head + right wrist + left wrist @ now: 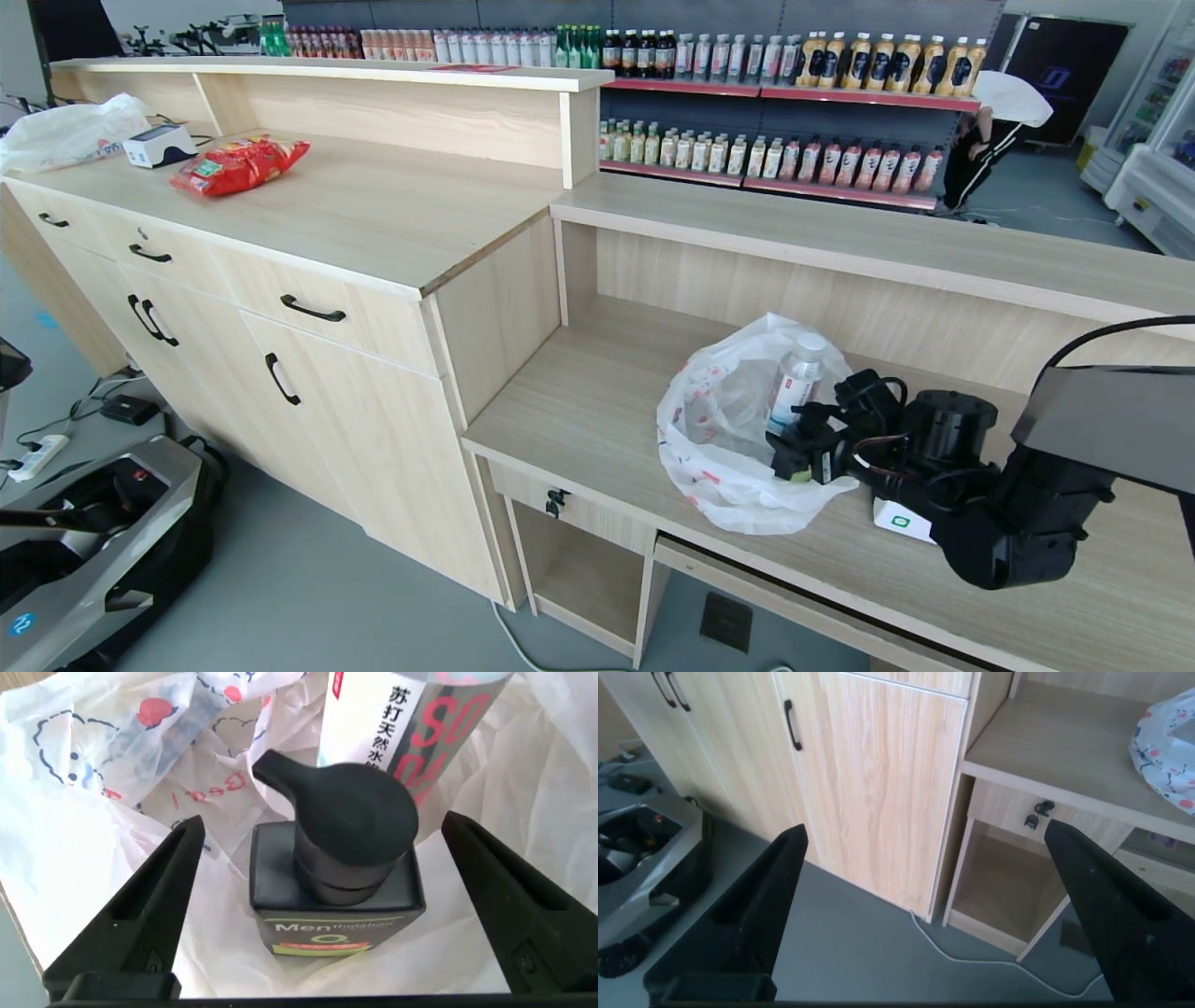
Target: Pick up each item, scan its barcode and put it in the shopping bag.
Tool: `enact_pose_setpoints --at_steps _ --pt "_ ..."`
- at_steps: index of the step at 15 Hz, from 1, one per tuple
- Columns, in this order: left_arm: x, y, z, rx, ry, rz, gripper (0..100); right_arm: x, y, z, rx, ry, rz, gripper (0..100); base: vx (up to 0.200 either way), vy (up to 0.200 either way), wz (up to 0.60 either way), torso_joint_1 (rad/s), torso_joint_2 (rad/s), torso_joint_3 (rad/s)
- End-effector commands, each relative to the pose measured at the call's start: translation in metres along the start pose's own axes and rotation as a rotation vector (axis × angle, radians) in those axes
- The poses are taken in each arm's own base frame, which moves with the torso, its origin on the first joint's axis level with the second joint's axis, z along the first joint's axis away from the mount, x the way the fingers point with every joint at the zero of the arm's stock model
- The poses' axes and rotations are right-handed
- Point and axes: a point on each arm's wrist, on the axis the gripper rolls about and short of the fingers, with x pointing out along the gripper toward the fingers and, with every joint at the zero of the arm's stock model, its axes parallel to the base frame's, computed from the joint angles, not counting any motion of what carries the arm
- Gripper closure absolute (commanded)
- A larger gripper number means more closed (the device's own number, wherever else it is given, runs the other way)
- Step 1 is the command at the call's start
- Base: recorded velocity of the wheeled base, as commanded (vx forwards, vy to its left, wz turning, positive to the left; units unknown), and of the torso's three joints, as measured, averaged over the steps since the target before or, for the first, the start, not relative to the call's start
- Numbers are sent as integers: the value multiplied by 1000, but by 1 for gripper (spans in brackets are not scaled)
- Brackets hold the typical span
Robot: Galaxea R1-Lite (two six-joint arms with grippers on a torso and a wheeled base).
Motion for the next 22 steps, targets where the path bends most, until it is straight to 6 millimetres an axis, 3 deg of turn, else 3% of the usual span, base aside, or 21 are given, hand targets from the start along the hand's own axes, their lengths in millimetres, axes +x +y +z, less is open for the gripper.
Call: enact_pose_setpoints --at_steps 1,2,3,5,6,7,8,9,13,16,18,20,22 --pt "0 0 0 0 0 0 0 -20 1 44 -36 -60 -2 0 0 0 0 0 0 0" --pt "0 0 0 0 0 0 0 -27 2 54 -60 -61 -2 0 0 0 0 0 0 0" --pt "0 0 0 0 0 2 0 -57 1 82 -162 -68 -17 0 0 0 0 0 0 0" --pt "0 0 0 0 0 0 0 -93 -7 112 -317 -90 -63 0 0 0 0 0 0 0" --pt "0 0 0 0 0 -1 0 -107 -8 127 -374 -132 -89 0 0 0 -600 2 2 2" --pt "0 0 0 0 0 2 0 -107 -9 128 -376 -132 -91 0 0 0 -600 2 -2 2" --pt "0 0 0 0 0 0 0 -118 -13 152 -413 -227 -137 0 0 0 -600 -7 7 2" --pt "0 0 0 0 0 0 0 -127 -14 172 -406 -290 -167 0 0 0 -600 -7 2 12" --pt "0 0 0 0 0 0 0 -170 -13 196 -248 -248 -407 0 0 0 -600 5 2 1" --pt "0 0 0 0 0 2 0 -213 -11 196 -65 -95 -592 0 0 0 -600 2 -1 -1" --pt "0 0 0 0 0 0 0 -246 -6 182 20 12 -660 0 0 0 -600 0 2 0" --pt "0 0 0 0 0 2 0 -272 6 161 80 52 -675 0 0 0 -600 0 2 0" --pt "0 0 0 0 0 2 0 -293 31 120 127 91 -624 0 0 0 0 0 0 0"
